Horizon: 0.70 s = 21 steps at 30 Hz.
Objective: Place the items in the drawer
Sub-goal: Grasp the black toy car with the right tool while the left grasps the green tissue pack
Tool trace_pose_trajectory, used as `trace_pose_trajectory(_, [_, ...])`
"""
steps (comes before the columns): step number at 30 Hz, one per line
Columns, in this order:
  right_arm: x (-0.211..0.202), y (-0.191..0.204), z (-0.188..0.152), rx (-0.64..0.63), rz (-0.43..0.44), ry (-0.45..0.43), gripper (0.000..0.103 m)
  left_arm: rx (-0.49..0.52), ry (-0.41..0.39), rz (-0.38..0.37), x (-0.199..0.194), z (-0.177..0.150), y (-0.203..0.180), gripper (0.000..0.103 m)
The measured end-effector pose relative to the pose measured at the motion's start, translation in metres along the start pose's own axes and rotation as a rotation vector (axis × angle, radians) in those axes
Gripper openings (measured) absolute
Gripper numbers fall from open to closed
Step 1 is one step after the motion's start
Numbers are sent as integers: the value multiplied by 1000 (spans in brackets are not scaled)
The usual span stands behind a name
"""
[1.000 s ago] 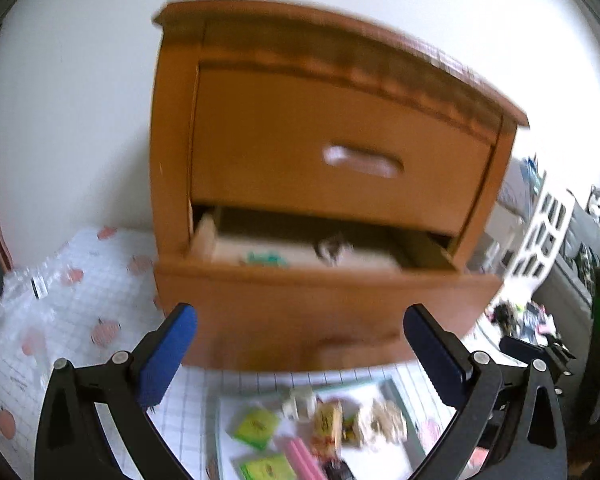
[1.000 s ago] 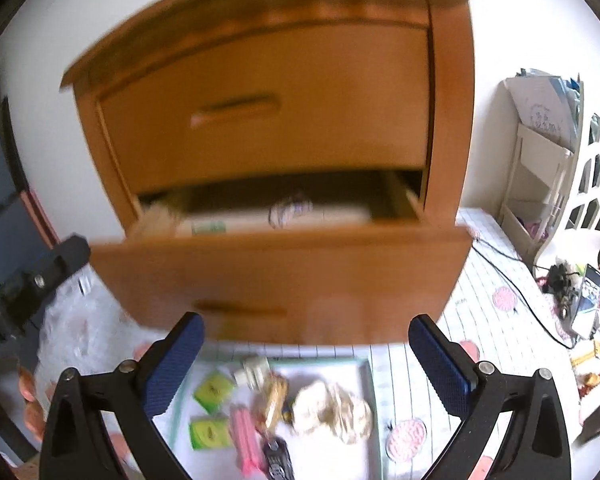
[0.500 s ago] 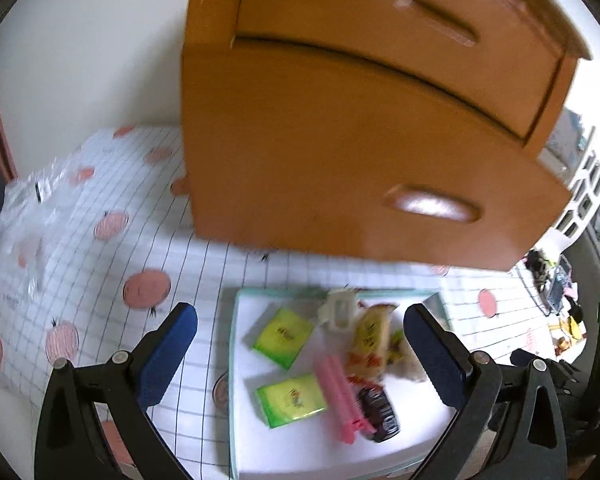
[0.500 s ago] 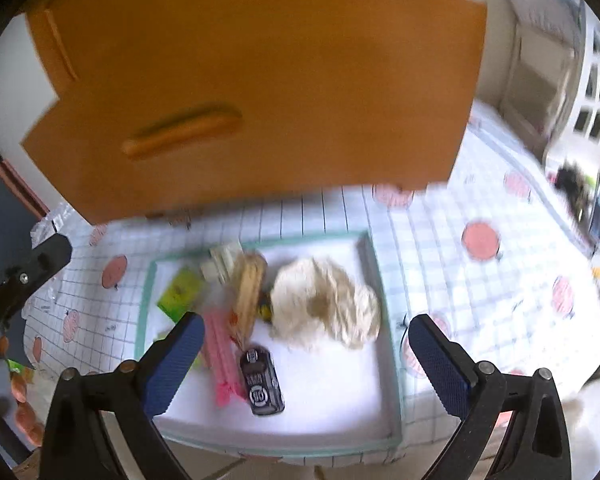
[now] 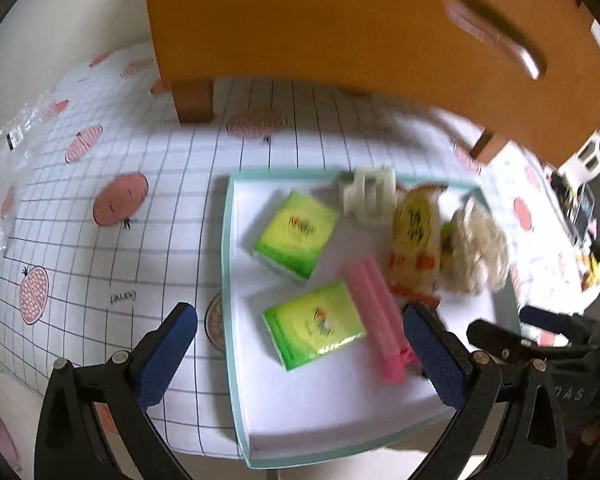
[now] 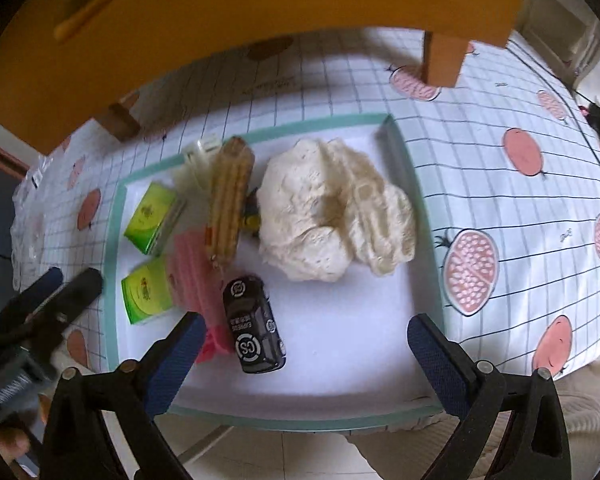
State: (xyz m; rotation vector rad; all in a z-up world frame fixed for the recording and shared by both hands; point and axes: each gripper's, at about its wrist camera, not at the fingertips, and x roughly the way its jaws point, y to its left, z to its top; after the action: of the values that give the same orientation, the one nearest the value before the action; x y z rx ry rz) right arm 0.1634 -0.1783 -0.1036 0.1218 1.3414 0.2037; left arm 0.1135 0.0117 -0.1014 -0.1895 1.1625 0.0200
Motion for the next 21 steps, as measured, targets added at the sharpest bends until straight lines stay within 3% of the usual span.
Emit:
trace_pose_trajectory(11, [32,8,-1,-9,34,142,89,141,58,57,21,-10,-8,99])
trace_pose_trajectory(21, [47,12,-1,-12,34,178,76,276,77,93,37,-3,-19,88])
